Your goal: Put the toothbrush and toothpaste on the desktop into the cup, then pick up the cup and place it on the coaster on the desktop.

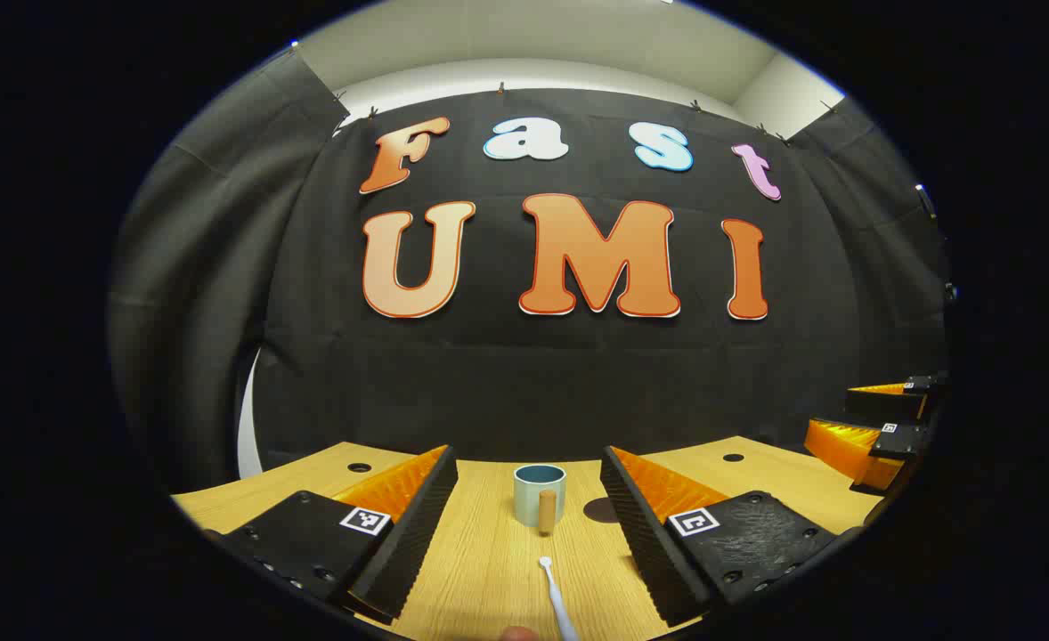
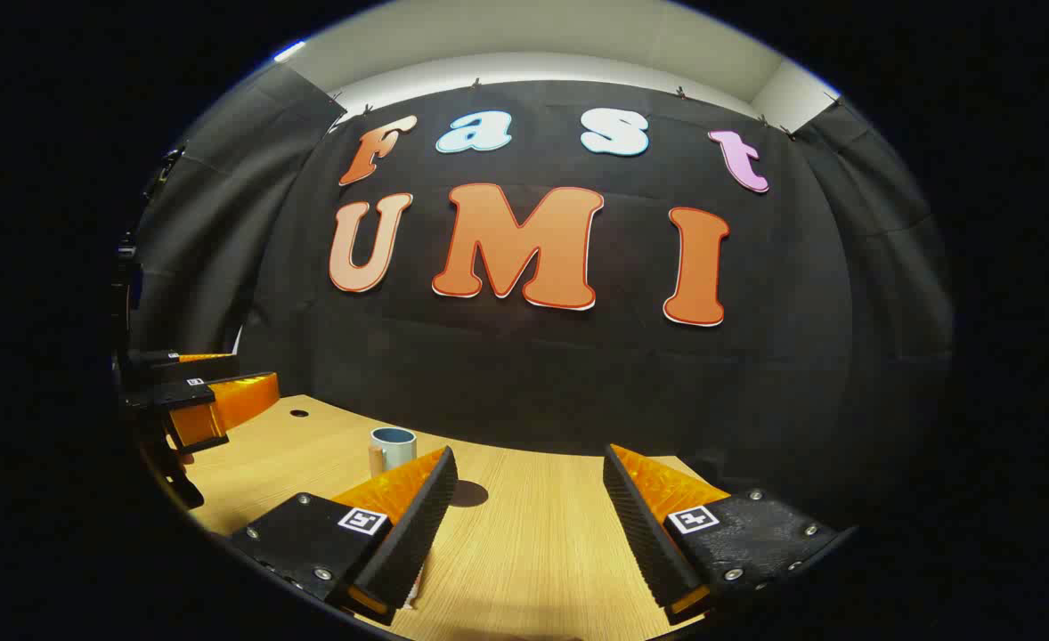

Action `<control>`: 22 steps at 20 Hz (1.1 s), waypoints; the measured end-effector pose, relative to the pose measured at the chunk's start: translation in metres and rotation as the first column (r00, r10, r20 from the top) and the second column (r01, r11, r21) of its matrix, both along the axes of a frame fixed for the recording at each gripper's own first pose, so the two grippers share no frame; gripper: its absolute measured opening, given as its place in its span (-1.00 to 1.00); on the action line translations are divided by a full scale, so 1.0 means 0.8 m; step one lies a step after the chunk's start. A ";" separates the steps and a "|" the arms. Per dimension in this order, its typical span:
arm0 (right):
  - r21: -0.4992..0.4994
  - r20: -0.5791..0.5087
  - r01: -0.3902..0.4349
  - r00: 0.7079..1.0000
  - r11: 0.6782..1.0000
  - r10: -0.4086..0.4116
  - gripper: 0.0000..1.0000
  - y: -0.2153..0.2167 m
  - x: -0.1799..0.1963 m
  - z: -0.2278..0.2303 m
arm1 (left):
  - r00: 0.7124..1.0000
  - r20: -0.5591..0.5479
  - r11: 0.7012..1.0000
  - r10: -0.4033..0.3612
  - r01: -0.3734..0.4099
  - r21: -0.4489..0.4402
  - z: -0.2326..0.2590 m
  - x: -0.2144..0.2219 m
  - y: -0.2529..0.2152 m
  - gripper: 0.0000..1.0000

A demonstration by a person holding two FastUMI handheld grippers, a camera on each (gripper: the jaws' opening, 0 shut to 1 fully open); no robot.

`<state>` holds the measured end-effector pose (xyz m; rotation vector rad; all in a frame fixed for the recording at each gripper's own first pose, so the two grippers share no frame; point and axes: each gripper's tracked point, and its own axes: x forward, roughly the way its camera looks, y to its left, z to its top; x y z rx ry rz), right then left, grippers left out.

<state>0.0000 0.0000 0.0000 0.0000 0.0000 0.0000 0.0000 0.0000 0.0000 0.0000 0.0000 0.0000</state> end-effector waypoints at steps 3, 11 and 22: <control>0.008 0.000 -0.015 1.000 1.000 0.015 0.97 0.006 0.004 -0.001 | 1.000 0.002 1.000 -0.001 0.001 0.001 0.003 0.004 -0.004 0.94; 0.012 -0.003 -0.054 0.999 0.998 0.054 0.96 0.017 0.013 0.001 | 1.000 -0.009 1.000 -0.005 0.005 0.009 0.000 0.014 -0.015 0.94; 0.028 -0.108 -0.128 0.986 0.991 0.130 0.98 0.056 0.025 -0.047 | 0.976 -0.218 1.000 -0.026 0.025 -0.009 -0.087 0.018 -0.018 0.95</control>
